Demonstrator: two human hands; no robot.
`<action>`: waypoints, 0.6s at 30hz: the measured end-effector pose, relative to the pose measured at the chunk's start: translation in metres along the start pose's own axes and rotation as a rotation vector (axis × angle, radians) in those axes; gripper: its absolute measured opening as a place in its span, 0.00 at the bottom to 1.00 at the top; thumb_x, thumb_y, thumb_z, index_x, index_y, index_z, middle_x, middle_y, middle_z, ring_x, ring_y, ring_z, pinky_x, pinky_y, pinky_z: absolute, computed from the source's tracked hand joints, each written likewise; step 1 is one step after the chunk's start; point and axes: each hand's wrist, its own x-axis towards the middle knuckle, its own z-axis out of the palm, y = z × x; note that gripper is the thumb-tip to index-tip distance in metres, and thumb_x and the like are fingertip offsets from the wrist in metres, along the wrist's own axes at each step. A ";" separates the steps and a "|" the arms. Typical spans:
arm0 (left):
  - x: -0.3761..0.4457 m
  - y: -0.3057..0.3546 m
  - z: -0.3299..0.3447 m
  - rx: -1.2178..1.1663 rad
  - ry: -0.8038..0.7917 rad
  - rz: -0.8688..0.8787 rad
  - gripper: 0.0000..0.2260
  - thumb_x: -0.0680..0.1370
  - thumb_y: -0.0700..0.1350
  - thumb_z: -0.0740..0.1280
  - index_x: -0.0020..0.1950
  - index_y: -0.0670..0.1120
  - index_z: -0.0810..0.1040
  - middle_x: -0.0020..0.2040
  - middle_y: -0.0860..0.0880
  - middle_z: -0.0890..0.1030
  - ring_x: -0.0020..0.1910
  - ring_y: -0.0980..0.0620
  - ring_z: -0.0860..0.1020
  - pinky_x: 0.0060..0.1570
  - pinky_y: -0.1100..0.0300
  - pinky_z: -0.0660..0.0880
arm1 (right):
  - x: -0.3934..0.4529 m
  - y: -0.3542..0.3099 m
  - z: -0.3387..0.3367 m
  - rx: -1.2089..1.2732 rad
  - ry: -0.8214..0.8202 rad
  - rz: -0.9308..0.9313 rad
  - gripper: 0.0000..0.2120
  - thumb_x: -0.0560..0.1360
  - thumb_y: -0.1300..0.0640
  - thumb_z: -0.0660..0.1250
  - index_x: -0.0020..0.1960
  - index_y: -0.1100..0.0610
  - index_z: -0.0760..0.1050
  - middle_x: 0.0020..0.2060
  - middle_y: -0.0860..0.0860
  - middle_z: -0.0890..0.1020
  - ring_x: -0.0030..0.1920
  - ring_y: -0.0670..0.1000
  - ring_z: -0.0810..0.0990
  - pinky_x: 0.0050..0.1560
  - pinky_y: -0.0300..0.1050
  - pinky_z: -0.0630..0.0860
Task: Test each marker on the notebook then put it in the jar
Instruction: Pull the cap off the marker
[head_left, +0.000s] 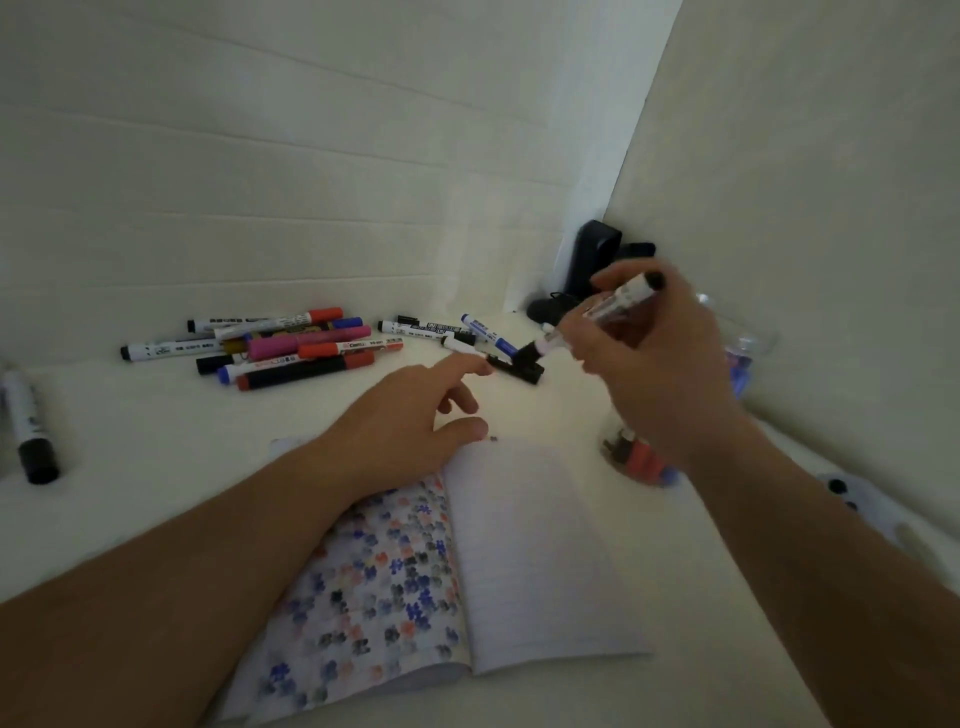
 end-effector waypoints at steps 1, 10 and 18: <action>0.000 -0.001 0.000 -0.006 0.007 -0.008 0.21 0.80 0.57 0.68 0.71 0.65 0.67 0.53 0.64 0.80 0.53 0.63 0.75 0.49 0.62 0.72 | 0.005 -0.009 -0.021 -0.043 0.091 -0.055 0.20 0.76 0.57 0.77 0.58 0.44 0.70 0.46 0.50 0.87 0.42 0.49 0.87 0.45 0.47 0.84; -0.003 0.002 -0.001 -0.024 -0.013 -0.032 0.17 0.81 0.54 0.68 0.67 0.66 0.68 0.51 0.64 0.80 0.53 0.62 0.76 0.48 0.64 0.71 | 0.033 0.010 -0.130 -0.579 0.188 -0.033 0.16 0.84 0.52 0.66 0.69 0.47 0.67 0.46 0.42 0.79 0.35 0.52 0.81 0.42 0.58 0.82; -0.005 0.000 -0.001 -0.036 -0.019 -0.050 0.15 0.82 0.55 0.67 0.66 0.67 0.68 0.52 0.63 0.80 0.53 0.62 0.76 0.47 0.65 0.70 | 0.064 0.010 -0.109 -1.018 -0.240 0.212 0.16 0.85 0.48 0.55 0.70 0.46 0.72 0.55 0.50 0.83 0.51 0.53 0.81 0.53 0.52 0.79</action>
